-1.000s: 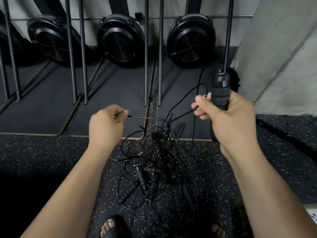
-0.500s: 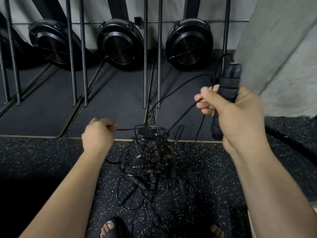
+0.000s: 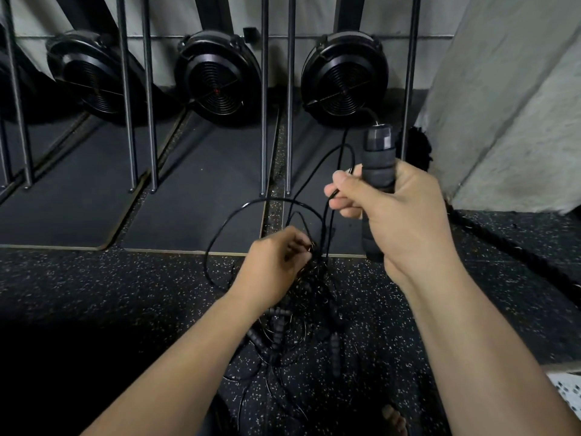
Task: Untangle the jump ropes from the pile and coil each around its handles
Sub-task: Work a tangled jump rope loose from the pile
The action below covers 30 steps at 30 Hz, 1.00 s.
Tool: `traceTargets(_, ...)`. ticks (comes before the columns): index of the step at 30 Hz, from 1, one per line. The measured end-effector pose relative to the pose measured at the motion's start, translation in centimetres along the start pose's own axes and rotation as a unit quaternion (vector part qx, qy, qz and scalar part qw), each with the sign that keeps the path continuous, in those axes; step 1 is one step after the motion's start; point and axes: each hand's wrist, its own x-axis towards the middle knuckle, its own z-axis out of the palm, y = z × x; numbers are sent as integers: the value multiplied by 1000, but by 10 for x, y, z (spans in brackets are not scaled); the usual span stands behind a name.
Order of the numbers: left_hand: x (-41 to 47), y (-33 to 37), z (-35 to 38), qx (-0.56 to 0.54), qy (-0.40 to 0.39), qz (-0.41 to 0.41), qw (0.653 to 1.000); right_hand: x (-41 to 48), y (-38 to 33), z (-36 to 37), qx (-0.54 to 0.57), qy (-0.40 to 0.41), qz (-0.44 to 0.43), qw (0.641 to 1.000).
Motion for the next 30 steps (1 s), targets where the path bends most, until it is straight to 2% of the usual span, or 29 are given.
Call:
traceTargets(3, 0, -3, 2, 47, -36, 0, 998, -2, -5, 1, 31, -1, 10, 999)
traceTargets(6, 1, -3, 4, 29, -69, 5, 997, -2, -8, 1, 56, -3, 12, 998)
traceTargets(14, 4, -2, 6, 73, -18, 65, 995, 3, -6, -4, 98, 24, 6, 995)
traceTargets(17, 3, -1, 4, 68, -10, 88, 994, 5, -1, -5, 97, -12, 31, 995)
traceTargets(20, 5, 5, 1, 69, -1, 135, 988, 4, 9, -1, 65, -56, 80, 993)
traceTargets(25, 4, 14, -2, 81, -19, 164, 983, 8, 24, 3, -48, -10, 74, 996)
traceTargets(30, -3, 21, -7, 99, -31, 180, 978, 11, 32, 2, -101, -47, 127, 986)
